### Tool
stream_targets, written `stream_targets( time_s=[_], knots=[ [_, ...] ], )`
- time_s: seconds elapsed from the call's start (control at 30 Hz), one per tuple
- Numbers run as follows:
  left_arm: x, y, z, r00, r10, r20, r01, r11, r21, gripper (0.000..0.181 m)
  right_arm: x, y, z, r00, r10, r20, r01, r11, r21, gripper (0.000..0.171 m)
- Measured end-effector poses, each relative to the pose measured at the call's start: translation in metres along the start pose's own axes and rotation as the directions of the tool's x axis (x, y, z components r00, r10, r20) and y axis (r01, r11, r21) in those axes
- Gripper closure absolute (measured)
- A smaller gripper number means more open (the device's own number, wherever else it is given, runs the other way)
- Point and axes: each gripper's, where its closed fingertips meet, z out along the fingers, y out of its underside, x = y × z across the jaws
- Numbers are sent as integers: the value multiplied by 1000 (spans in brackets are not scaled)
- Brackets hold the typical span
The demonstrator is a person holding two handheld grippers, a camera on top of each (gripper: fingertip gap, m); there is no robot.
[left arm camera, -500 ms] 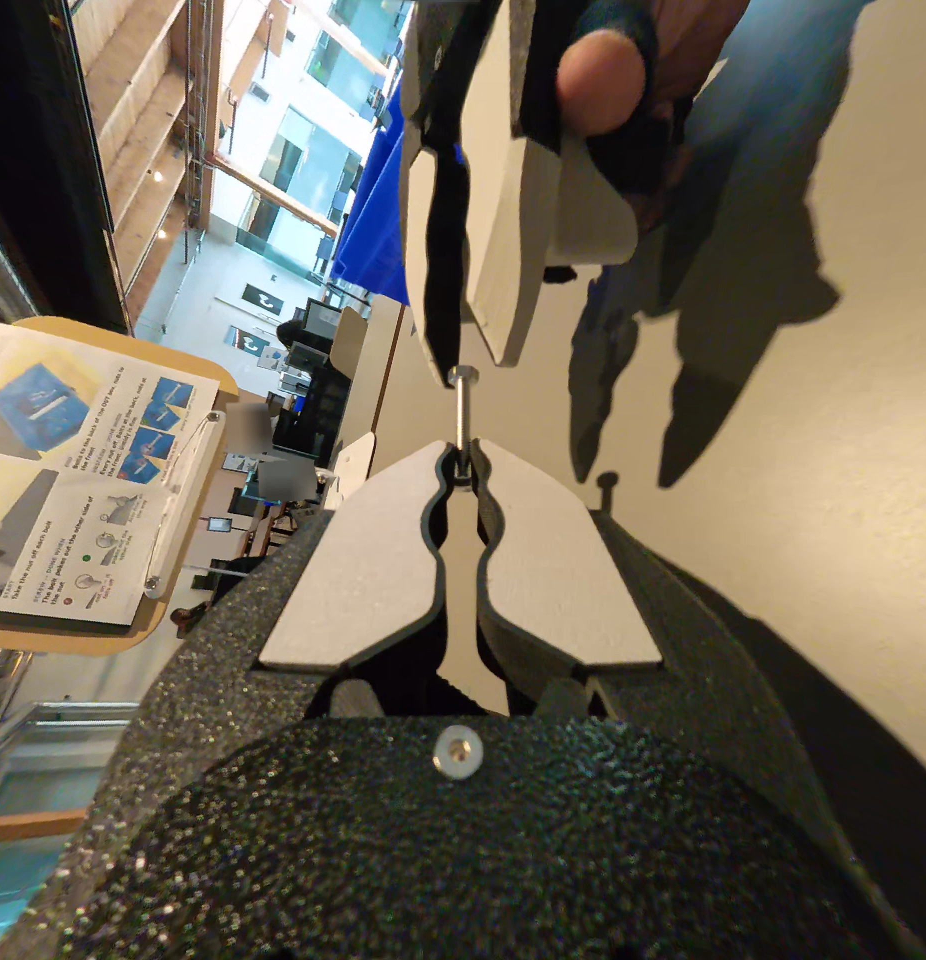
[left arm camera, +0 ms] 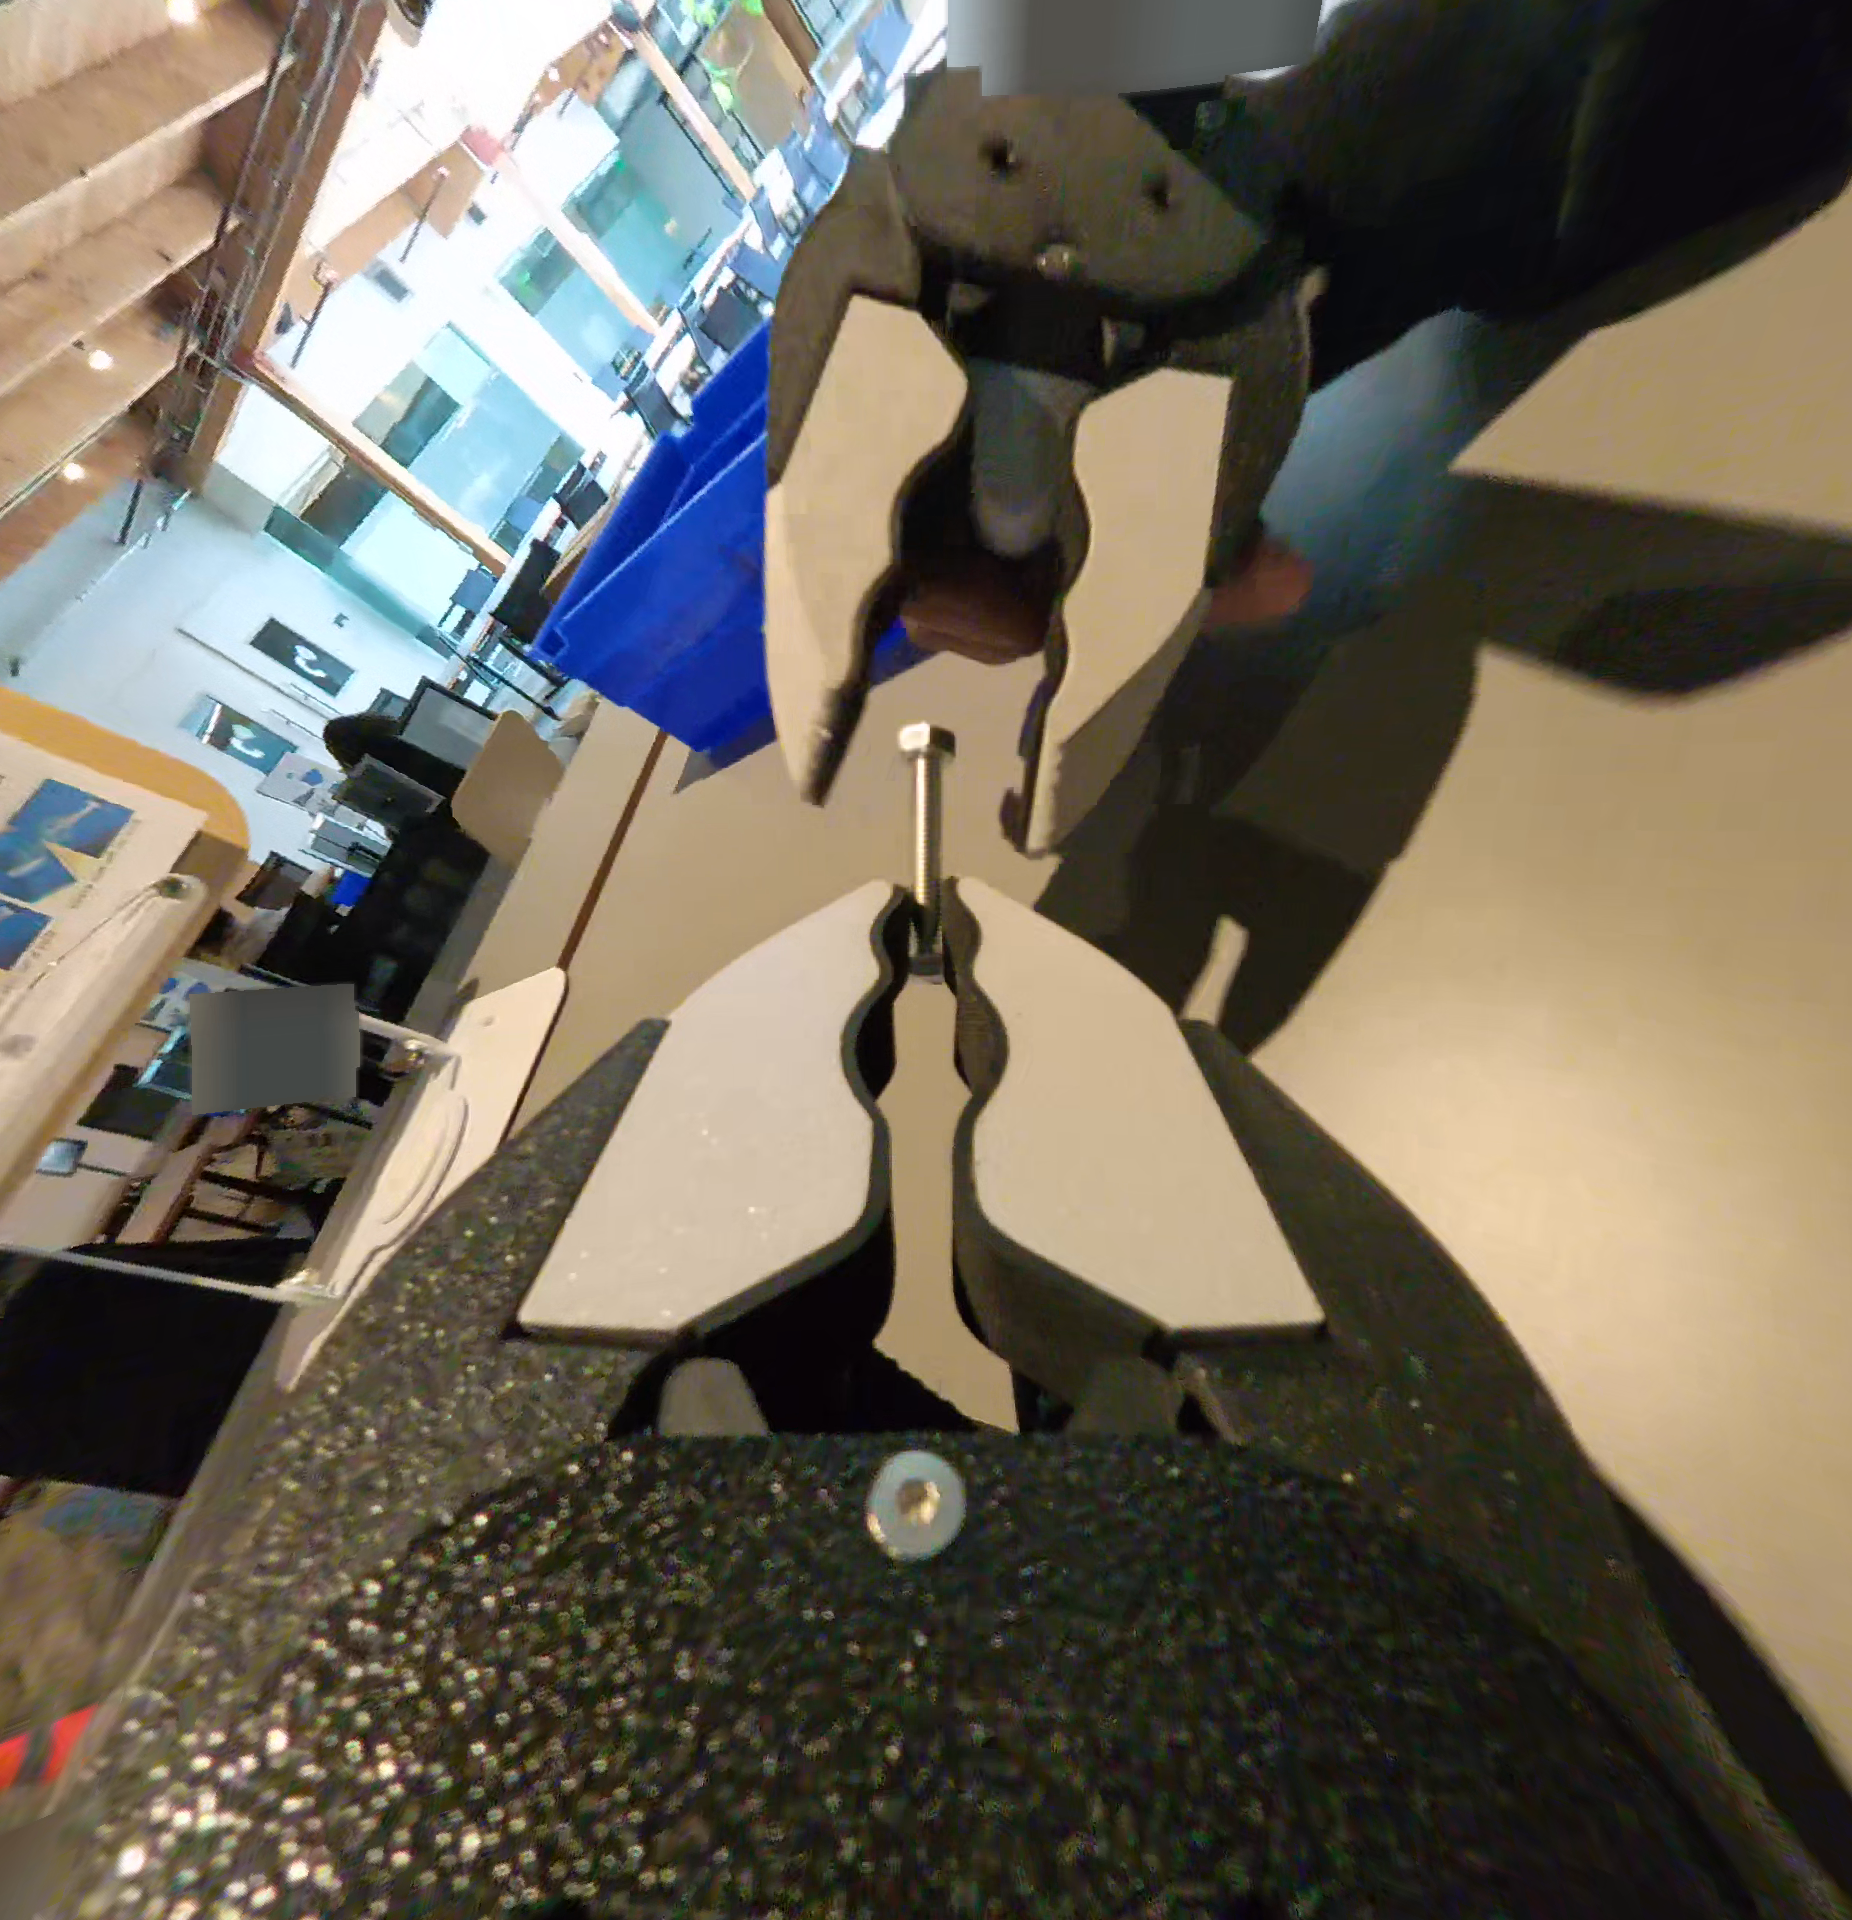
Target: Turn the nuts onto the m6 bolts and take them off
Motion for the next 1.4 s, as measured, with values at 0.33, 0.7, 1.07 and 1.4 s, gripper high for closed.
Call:
stream_targets(
  time_s=[0.33, 0.7, 1.07, 1.4],
  knots=[
    [-4, 11, 2, 985, 160, 67, -153, 984, -93, 176, 3, 9, 7, 885, 459, 80, -453, 887, -88, 134],
    [12, 9, 3, 990, -100, -102, 98, 995, -27, 176, -10, 4, -1, 971, -239, 8, 239, 968, -78, 151],
    [3, 13, 2, 1000, -13, -23, 12, 999, -50, 176, -3, 5, 2, 920, 378, 101, -368, 924, -106, 138],
    [24, 14, 2, 939, -259, -227, 251, 966, -64, 176, -23, 12, 1, 953, -291, 82, 300, 946, -122, 159]
  ],
)
